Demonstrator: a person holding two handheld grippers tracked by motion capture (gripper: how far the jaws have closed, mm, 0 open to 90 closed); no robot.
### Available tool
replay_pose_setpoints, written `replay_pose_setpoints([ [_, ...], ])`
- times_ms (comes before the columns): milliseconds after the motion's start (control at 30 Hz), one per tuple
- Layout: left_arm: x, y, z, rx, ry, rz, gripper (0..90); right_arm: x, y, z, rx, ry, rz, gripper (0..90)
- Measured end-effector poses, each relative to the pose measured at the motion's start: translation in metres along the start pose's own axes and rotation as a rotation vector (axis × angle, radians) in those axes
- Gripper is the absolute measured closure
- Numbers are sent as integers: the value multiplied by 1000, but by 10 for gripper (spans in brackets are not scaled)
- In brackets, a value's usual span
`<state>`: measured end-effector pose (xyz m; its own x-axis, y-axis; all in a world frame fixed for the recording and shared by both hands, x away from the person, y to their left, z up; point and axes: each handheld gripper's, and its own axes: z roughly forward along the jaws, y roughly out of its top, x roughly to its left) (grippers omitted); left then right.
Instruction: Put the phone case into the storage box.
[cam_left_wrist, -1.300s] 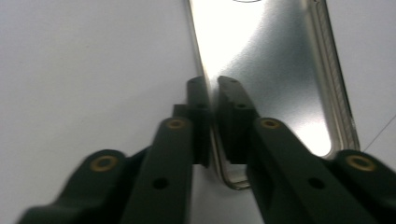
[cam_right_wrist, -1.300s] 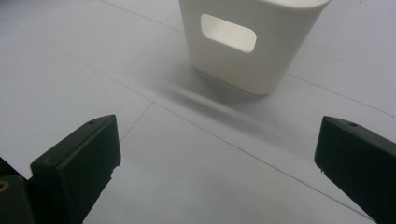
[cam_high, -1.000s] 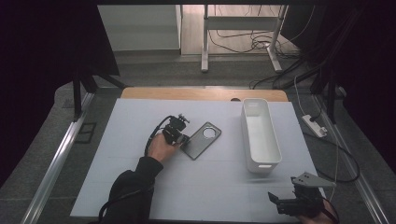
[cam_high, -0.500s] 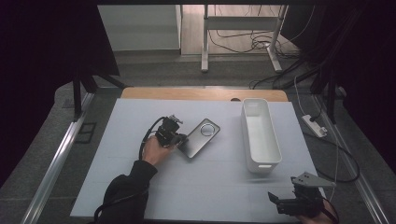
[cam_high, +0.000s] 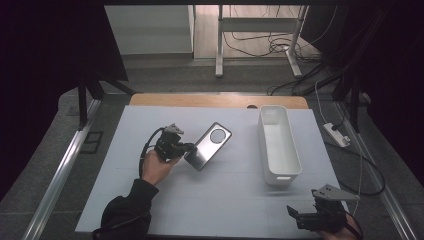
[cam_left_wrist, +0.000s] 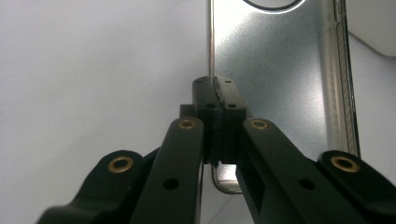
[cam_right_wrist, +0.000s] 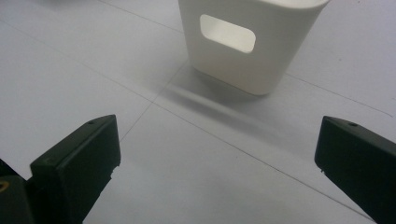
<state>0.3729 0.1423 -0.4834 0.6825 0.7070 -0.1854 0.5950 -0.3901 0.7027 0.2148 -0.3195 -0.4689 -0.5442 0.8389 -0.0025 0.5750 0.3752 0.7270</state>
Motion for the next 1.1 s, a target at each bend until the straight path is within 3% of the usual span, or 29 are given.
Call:
replay_pose_setpoints([
  [467,-6,-18,-30,-78,-12,-15,895,2,0,0,-9,-2,-13,0],
  [1100,-35,-42,-56,-158,-9,-19,895,4,1,-1,-8,18,-44,0],
])
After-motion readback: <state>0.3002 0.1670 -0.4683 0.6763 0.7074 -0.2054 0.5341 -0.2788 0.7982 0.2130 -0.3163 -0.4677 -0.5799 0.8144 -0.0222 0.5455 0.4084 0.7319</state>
